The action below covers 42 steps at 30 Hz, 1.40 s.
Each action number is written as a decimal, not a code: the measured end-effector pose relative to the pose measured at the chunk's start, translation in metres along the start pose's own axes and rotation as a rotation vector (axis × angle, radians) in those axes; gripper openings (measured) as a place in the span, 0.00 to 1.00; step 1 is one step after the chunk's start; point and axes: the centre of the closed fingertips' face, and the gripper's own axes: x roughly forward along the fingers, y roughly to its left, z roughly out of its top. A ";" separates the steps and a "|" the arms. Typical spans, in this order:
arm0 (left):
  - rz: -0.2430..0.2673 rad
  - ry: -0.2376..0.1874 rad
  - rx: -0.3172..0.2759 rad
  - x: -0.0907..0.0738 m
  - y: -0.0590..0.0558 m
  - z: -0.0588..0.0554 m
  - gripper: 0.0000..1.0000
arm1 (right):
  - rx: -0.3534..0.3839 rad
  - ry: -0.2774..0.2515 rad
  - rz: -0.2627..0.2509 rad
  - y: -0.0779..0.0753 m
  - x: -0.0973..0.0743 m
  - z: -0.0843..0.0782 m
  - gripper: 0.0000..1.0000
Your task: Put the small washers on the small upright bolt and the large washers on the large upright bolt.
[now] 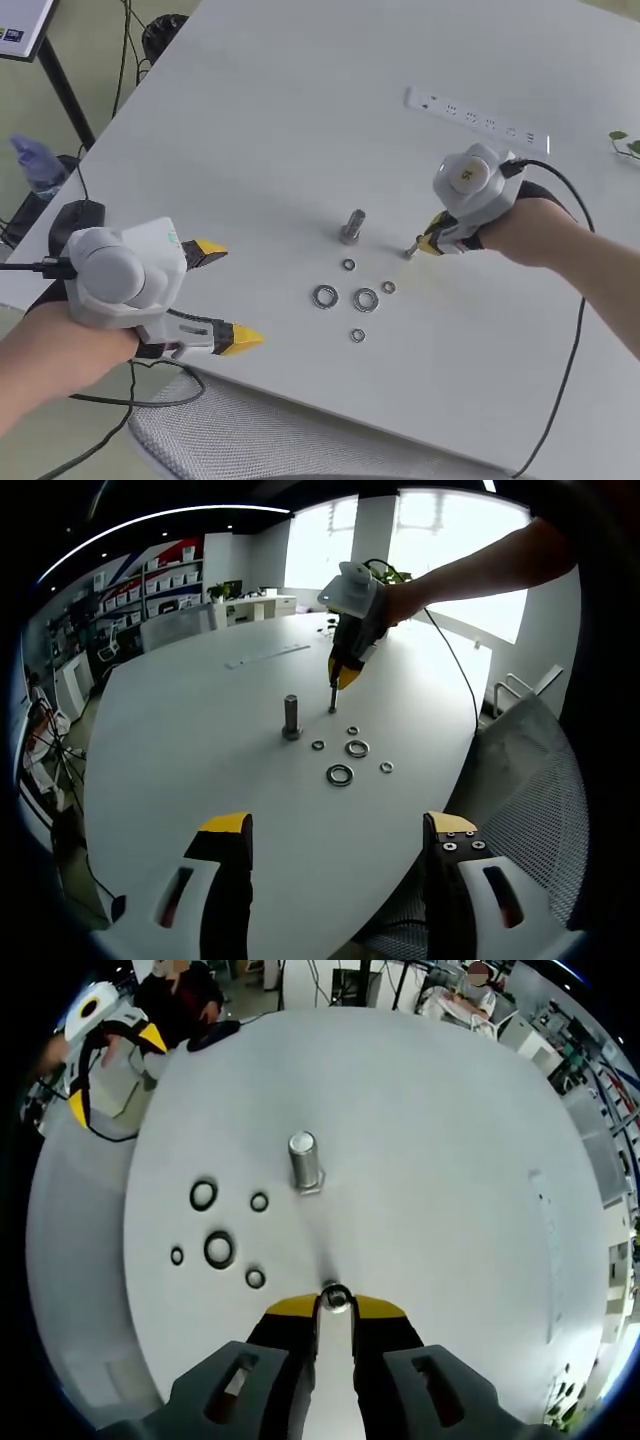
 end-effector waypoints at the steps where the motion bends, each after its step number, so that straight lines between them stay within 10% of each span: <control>1: 0.000 0.001 -0.001 0.000 0.000 0.000 0.68 | -0.008 0.000 -0.007 0.000 0.000 0.001 0.12; 42: 0.010 0.021 -0.041 -0.001 0.003 -0.012 0.66 | -0.036 0.036 0.034 0.002 0.040 -0.013 0.13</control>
